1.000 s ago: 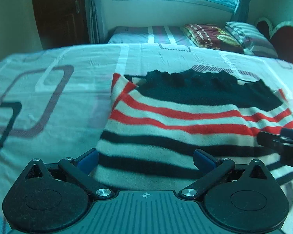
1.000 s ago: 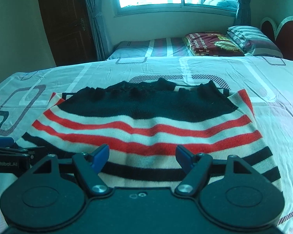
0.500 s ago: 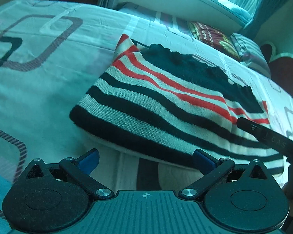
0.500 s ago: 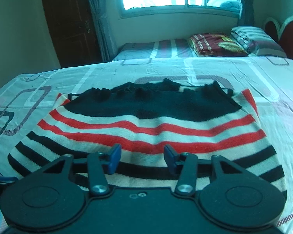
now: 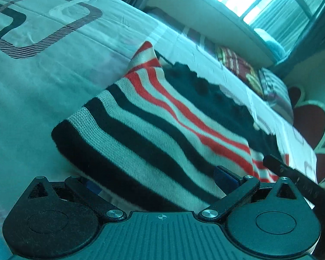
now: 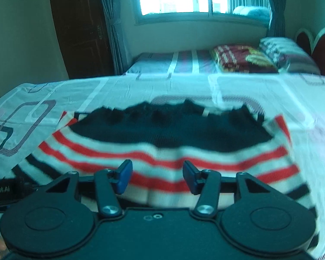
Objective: Fold small clothes
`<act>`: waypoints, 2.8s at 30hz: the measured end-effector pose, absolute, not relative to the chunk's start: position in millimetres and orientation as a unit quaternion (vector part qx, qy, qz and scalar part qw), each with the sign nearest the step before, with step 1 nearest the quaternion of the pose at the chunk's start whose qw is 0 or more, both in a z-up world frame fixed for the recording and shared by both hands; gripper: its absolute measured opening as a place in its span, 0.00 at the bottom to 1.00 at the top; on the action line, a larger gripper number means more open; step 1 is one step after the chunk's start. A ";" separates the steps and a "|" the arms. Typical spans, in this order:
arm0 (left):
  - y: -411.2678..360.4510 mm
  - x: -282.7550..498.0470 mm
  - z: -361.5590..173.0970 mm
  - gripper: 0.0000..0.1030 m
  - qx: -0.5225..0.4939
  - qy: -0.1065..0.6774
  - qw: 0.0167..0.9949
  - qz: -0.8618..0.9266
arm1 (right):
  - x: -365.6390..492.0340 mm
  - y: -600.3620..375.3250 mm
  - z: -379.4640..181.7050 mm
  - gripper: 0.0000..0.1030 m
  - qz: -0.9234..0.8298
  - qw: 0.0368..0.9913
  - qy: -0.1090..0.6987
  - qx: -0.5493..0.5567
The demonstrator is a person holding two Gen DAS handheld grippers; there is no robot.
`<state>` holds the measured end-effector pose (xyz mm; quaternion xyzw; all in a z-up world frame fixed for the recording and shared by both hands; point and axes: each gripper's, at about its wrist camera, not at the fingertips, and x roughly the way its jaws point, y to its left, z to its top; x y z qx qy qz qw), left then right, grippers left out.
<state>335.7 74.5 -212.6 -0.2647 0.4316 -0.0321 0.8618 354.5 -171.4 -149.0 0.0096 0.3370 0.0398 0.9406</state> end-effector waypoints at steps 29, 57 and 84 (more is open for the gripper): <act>35.3 345.1 -153.0 0.21 -0.169 0.312 0.932 -0.081 | 360.1 -187.0 -166.1 0.52 0.052 0.934 0.351 0.038; -115.0 308.8 -104.3 0.65 0.033 0.312 0.908 -0.276 | 298.0 -353.6 -134.7 0.71 -0.036 0.929 0.323 0.178; -93.9 391.4 -143.8 0.65 0.012 0.329 0.932 -0.151 | 306.8 -328.3 -116.5 0.02 -0.012 0.948 0.303 0.099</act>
